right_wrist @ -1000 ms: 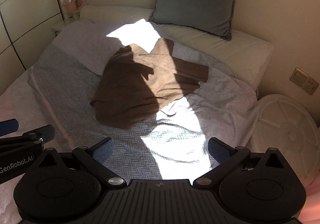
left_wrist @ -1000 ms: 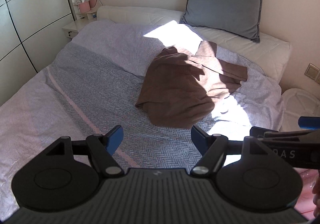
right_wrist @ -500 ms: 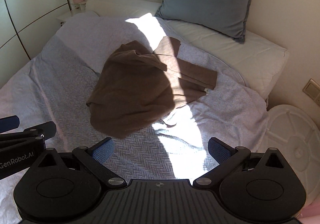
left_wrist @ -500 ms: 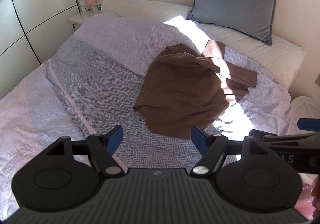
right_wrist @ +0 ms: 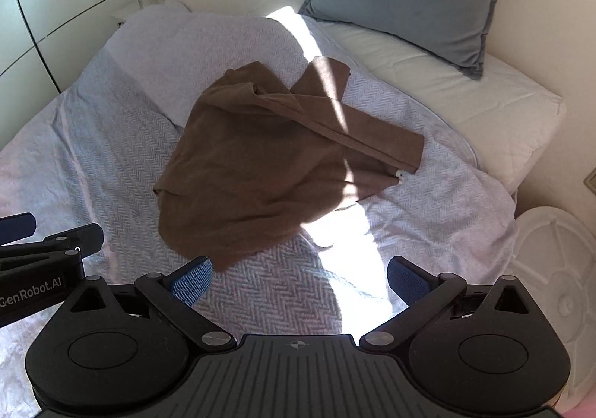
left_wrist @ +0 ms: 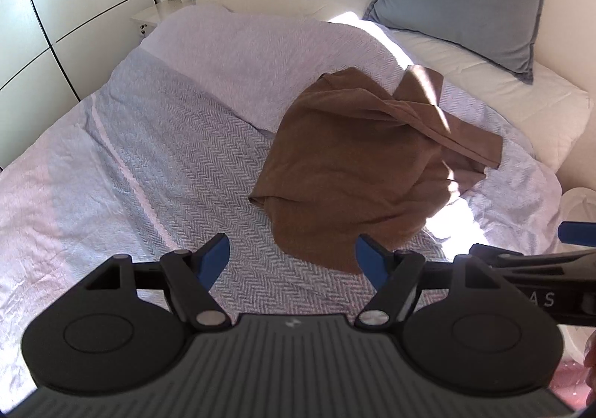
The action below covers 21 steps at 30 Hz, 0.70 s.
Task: Fold clothes
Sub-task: 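Lower both grippers onto the brown sweater and close them on it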
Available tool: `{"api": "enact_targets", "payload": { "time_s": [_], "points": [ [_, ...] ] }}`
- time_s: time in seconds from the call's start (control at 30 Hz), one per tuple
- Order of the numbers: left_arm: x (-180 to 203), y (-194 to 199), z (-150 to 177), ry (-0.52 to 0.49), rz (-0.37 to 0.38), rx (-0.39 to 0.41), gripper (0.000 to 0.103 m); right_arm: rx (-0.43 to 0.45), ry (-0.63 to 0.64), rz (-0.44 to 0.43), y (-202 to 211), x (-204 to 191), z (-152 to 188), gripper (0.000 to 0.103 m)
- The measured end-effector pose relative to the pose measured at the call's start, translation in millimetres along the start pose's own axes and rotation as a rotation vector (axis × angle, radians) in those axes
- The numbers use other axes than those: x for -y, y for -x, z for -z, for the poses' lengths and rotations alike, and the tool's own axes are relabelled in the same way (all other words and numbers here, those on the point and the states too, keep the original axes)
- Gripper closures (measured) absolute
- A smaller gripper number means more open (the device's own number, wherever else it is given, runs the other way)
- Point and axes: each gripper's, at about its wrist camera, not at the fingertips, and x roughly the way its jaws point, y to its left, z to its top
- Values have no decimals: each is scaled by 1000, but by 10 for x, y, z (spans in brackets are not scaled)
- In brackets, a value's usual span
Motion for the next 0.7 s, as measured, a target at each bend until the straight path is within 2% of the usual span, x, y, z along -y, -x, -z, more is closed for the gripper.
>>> {"api": "enact_targets", "payload": {
  "time_s": [0.37,0.7],
  "points": [
    [-135,-608,-86,76,14,-81,31,-67,-38,-69,-516,204,-204,1],
    [-390,-1294,-159,179,93,-151,34,-87,-162,-138,-1189,498,-394,1]
  ]
}}
